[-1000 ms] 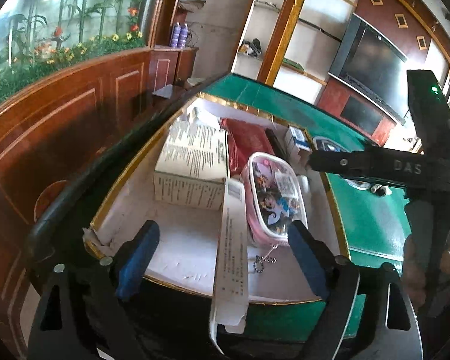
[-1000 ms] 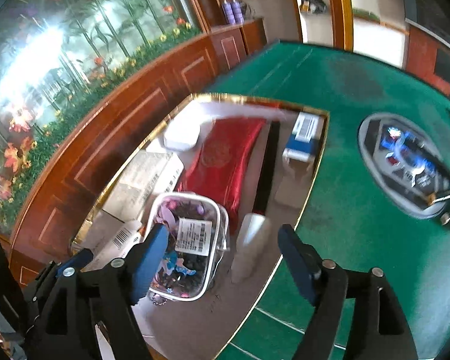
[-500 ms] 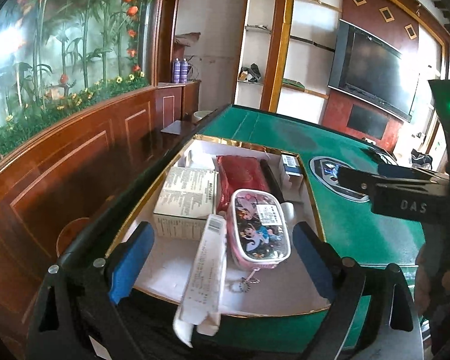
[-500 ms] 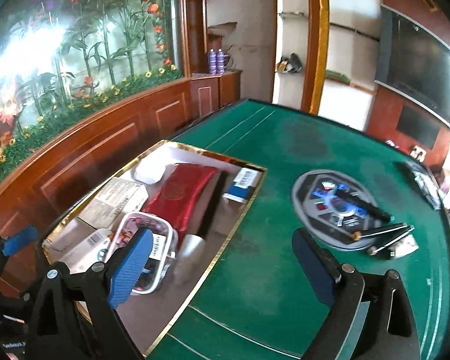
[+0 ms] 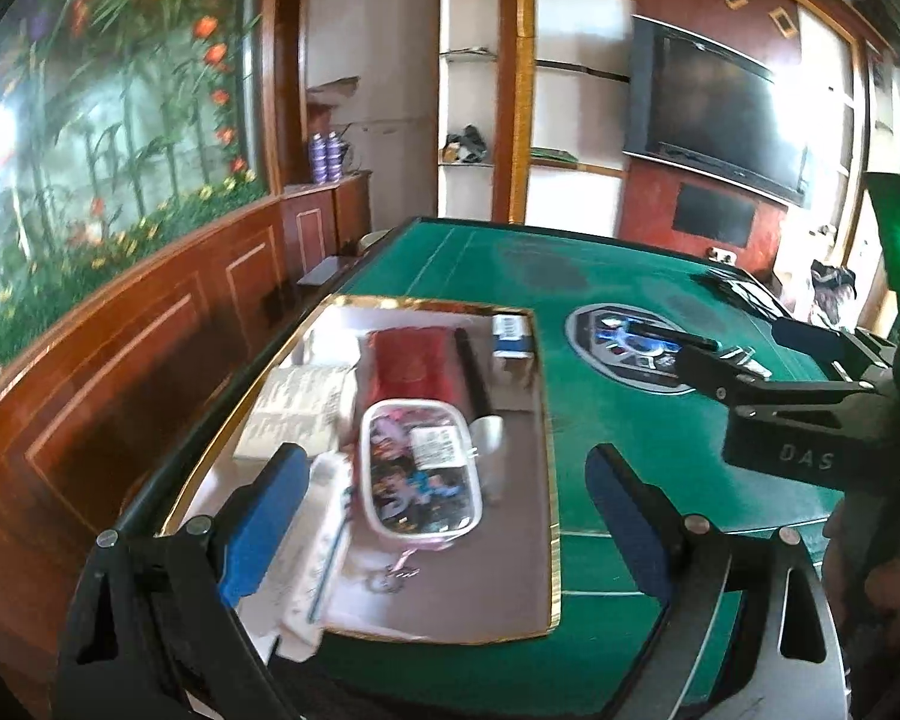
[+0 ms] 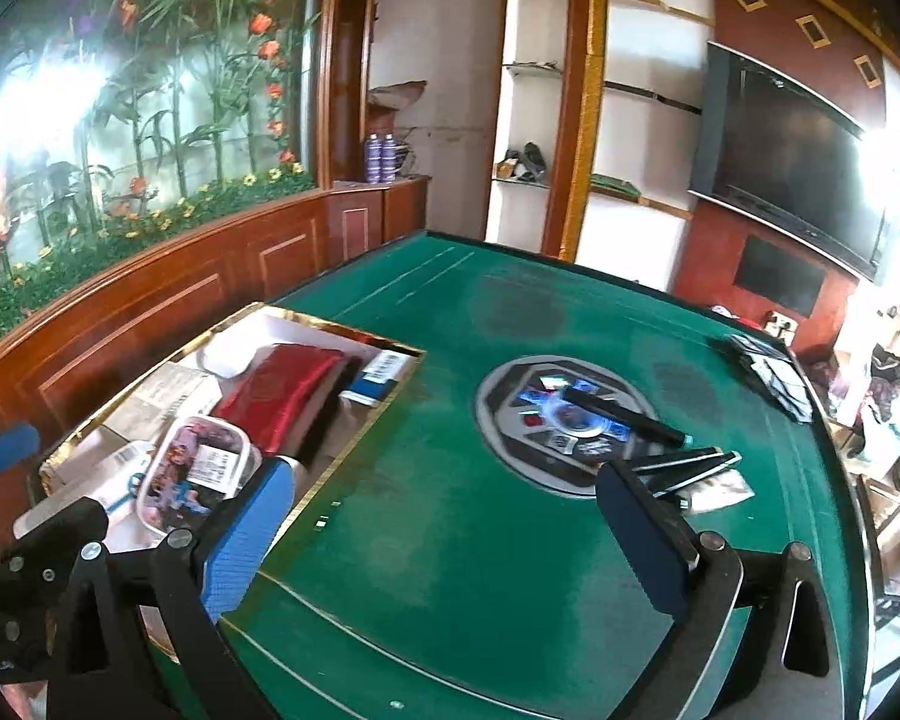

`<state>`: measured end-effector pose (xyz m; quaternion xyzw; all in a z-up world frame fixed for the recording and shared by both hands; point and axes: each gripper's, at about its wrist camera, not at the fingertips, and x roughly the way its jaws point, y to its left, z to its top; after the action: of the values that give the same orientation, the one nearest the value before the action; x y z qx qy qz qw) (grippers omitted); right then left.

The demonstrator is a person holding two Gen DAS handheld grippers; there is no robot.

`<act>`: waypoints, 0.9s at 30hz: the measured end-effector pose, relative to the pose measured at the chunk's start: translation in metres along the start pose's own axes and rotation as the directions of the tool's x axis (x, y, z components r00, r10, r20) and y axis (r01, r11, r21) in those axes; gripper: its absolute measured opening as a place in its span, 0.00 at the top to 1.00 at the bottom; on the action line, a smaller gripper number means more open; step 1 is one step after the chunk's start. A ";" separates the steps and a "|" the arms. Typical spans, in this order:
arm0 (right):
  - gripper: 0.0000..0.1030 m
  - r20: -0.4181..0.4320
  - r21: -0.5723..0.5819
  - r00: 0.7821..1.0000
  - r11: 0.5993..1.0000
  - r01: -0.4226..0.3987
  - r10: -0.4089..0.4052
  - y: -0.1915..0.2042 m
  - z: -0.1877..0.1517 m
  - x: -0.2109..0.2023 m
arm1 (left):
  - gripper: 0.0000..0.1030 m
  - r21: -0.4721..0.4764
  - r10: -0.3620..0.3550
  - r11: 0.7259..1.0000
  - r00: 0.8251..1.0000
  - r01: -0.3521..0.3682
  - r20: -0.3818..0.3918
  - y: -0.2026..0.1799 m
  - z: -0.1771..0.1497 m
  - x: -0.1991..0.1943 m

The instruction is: Organize objects

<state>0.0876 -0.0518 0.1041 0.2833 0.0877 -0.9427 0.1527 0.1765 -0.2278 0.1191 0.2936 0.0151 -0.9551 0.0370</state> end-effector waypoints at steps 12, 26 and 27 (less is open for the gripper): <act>0.00 -0.029 0.091 0.999 0.995 0.033 -0.031 -0.059 -0.010 0.002 | 0.10 0.075 -0.077 0.994 0.997 0.079 -0.028 -0.056 0.014 0.014; 0.00 0.104 0.270 0.987 0.959 0.089 -0.121 -0.164 0.017 -0.002 | 0.00 0.091 -0.024 0.996 0.973 0.003 0.229 -0.075 0.038 0.011; 0.00 0.079 0.294 0.989 0.951 0.093 -0.121 -0.174 0.019 0.008 | 0.00 0.105 -0.013 0.994 0.972 -0.012 0.236 -0.079 0.041 0.013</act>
<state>0.0131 0.1048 0.1294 0.2516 -0.0435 -0.9648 0.0623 0.1361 -0.1521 0.1465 0.1793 -0.0399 -0.9827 0.0229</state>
